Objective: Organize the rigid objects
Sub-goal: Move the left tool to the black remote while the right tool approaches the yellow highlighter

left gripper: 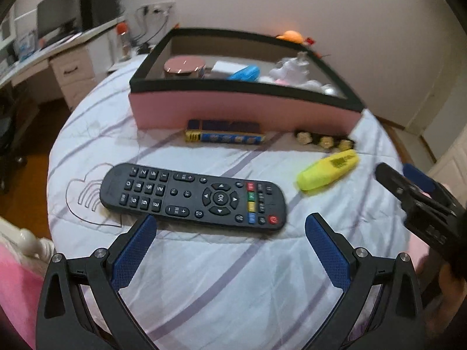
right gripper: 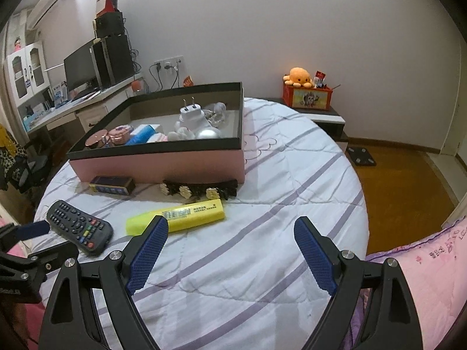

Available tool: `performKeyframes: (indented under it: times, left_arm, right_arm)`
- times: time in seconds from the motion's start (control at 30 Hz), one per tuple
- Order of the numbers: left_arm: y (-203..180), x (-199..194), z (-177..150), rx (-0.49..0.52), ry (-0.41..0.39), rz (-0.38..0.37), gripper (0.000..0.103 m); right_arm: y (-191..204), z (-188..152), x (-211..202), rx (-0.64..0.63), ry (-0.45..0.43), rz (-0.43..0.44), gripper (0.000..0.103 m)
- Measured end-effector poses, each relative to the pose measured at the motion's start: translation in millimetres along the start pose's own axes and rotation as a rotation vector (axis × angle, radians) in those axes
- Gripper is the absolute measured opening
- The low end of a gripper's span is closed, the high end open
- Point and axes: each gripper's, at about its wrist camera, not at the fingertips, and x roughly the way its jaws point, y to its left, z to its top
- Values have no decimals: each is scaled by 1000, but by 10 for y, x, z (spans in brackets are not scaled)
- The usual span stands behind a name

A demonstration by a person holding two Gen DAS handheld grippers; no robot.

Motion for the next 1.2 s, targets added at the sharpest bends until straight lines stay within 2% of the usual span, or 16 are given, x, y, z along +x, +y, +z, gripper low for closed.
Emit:
performKeyframes:
  times: [0.07,0.2,0.4,0.63,0.87,1.03,1.17,1.2]
  left_arm:
    - [-18,106,-17,-19,18,31,103]
    - [-87,217,-24,42,23,73,103]
    - [81,207,-8,102,24,51,103]
    - [478,90,-27,19,39,108,103]
    - [708,-40,-153,19,33,125,103]
    - [890,-127,-183,-35,35,189,103]
    - [991,-229,-127,-98,-6,125,103]
    - [983,-223,-92,-104,-14,132,103]
  right_arm:
    - [-24,-6,42,4,10,10,89]
    - [-71,-19,117,14,22,13,89]
    - [-53,-27,181,11,38,31,89]
    - [49,-37,229,2,57,51,89]
    - [345,16,272,-10,91,92,89]
    - [541,80,323,2,80,27,89]
    - [593,123,450,40,106,-25,89]
    - [596,128,485,49,111,-39,89]
